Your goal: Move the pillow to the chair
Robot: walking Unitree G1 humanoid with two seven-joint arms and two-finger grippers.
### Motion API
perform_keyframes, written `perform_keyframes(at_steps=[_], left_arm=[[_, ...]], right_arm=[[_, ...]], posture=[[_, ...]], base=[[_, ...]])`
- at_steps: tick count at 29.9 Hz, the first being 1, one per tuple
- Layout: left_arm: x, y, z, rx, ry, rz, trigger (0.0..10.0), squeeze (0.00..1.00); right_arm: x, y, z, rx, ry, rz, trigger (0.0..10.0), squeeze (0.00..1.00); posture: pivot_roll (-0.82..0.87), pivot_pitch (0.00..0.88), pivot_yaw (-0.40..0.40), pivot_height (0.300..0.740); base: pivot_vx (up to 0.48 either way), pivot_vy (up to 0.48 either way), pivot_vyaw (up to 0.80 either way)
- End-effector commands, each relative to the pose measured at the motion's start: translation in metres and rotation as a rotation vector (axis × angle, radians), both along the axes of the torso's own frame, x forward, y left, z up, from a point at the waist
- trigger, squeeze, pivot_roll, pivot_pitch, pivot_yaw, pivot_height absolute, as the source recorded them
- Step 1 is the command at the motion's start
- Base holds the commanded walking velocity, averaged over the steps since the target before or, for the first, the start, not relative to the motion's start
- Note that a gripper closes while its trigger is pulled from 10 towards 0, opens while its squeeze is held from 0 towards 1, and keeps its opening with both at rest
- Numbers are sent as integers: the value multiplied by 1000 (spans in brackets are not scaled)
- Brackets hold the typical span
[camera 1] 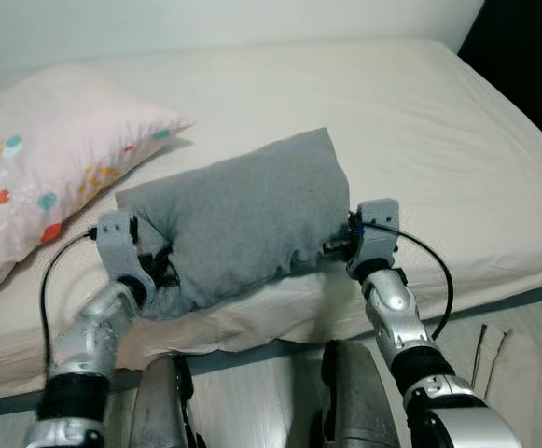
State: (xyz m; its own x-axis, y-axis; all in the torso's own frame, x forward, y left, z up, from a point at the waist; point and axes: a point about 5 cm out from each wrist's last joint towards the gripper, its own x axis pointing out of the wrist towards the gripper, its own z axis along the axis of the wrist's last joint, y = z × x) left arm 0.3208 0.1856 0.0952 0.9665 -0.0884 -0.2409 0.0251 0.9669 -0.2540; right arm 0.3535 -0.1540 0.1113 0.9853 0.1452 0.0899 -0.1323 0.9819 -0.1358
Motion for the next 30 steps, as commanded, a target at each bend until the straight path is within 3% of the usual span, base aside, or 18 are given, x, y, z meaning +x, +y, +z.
perform_keyframes(at_steps=[1, 3, 5, 9, 13, 17, 27, 30], left_arm=[[-6, -9, -15, 96, 11, 51, 10000, 0], [-6, -9, -15, 96, 11, 51, 10000, 0], [-7, -11, -13, 173, -22, 46, 10000, 0], [-7, -13, -10, 176, -37, 38, 10000, 0], [-6, -15, -5, 60, -49, 67, 10000, 0], [-6, -16, -1, 30, -61, 90, 10000, 0], [-8, -14, -2, 111, -98, 118, 10000, 0], [-10, -16, -8, 183, -75, 107, 10000, 0]], right_arm=[[-4, 9, -3, -30, 1, 59, 10000, 0], [-4, 9, -3, -30, 1, 59, 10000, 0], [-4, 11, -5, -11, 17, 83, 10000, 0], [-5, 10, -7, 4, 29, 88, 10000, 0], [-6, 11, -12, 48, 49, 101, 10000, 0], [-8, 15, -12, 44, 39, 98, 10000, 0], [-10, 20, -14, 32, 37, 107, 10000, 0], [-9, 20, -13, 30, 38, 115, 10000, 0]], posture=[[-9, 116, -61, 557], [-9, 116, -61, 557], [-4, 103, -69, 557], [1, 98, -72, 557], [4, 83, -72, 557], [8, 78, -75, 557], [6, 76, -81, 581], [1, 77, -81, 591]], base=[[0, 0, 0], [0, 0, 0], [0, 0, 0], [0, 0, 0], [0, 0, 0], [0, 0, 0], [0, 0, 0], [0, 0, 0]])
